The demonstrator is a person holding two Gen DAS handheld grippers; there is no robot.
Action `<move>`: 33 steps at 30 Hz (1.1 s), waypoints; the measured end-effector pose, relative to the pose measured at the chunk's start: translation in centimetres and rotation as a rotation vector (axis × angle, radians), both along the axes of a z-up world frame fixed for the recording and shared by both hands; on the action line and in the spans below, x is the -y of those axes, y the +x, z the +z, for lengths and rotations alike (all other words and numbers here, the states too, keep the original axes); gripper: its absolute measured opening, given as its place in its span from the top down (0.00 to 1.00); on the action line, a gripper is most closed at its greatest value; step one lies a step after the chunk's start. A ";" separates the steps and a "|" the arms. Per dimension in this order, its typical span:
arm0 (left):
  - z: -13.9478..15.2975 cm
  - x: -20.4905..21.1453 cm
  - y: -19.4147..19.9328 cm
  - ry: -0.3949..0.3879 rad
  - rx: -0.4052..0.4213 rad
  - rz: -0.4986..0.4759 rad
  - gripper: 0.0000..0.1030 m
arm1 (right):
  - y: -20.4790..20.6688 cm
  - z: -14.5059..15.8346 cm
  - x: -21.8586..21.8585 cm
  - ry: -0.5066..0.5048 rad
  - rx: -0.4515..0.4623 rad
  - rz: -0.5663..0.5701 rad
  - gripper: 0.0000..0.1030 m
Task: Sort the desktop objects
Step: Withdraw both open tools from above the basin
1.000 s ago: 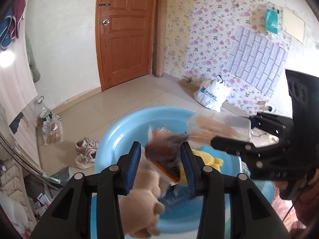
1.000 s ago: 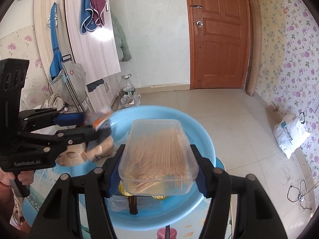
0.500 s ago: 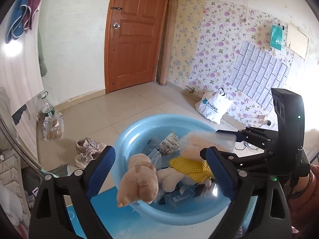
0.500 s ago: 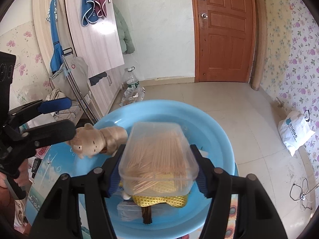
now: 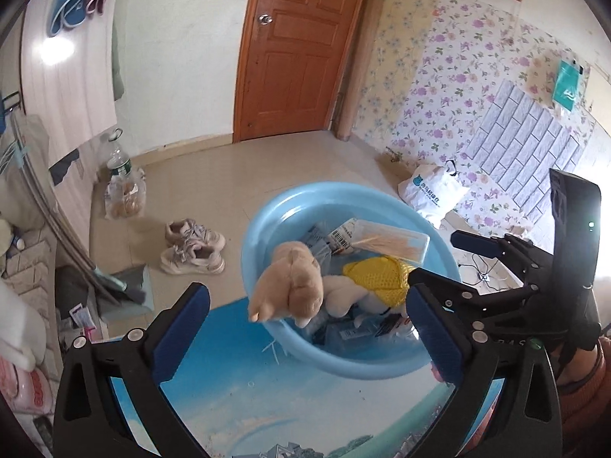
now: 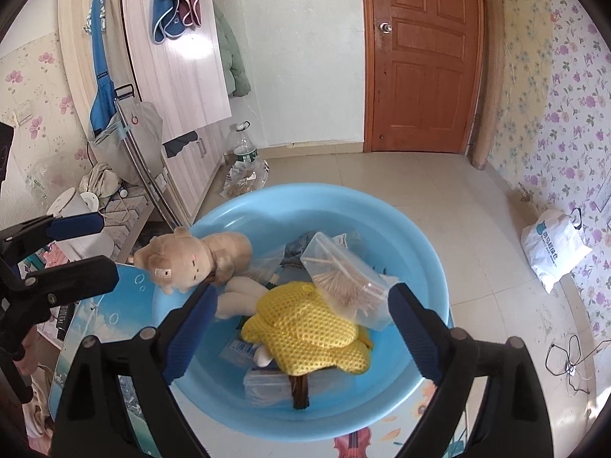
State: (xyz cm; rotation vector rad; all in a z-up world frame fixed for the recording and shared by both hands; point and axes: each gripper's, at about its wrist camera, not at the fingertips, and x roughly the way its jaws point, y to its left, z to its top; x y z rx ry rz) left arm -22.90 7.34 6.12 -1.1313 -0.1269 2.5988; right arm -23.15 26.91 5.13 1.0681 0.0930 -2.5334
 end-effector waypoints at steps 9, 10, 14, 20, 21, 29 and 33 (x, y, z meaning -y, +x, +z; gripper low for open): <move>-0.7 0.6 3.3 -0.085 0.015 0.083 0.00 | 2.9 0.7 0.4 -0.051 -0.029 -0.034 0.00; -0.6 0.6 3.6 -0.101 0.007 0.092 0.00 | 3.0 0.8 0.4 -0.051 -0.031 -0.034 0.00; 0.3 0.7 4.6 -0.135 -0.028 0.120 0.00 | 3.9 1.3 1.0 -0.058 -0.048 -0.031 0.00; 1.8 0.7 6.0 -0.172 -0.096 0.175 0.00 | 4.6 2.3 0.5 -0.100 -0.084 -0.067 0.00; 2.0 0.7 6.2 -0.175 -0.106 0.190 0.00 | 4.7 2.4 0.4 -0.105 -0.091 -0.073 0.00; 3.4 -0.5 8.4 -0.242 -0.217 0.207 0.00 | 5.7 3.1 0.0 -0.139 -0.141 -0.113 0.00; 4.5 -0.4 9.7 -0.203 -0.282 0.213 0.00 | 6.3 3.6 0.2 -0.143 -0.190 -0.106 0.00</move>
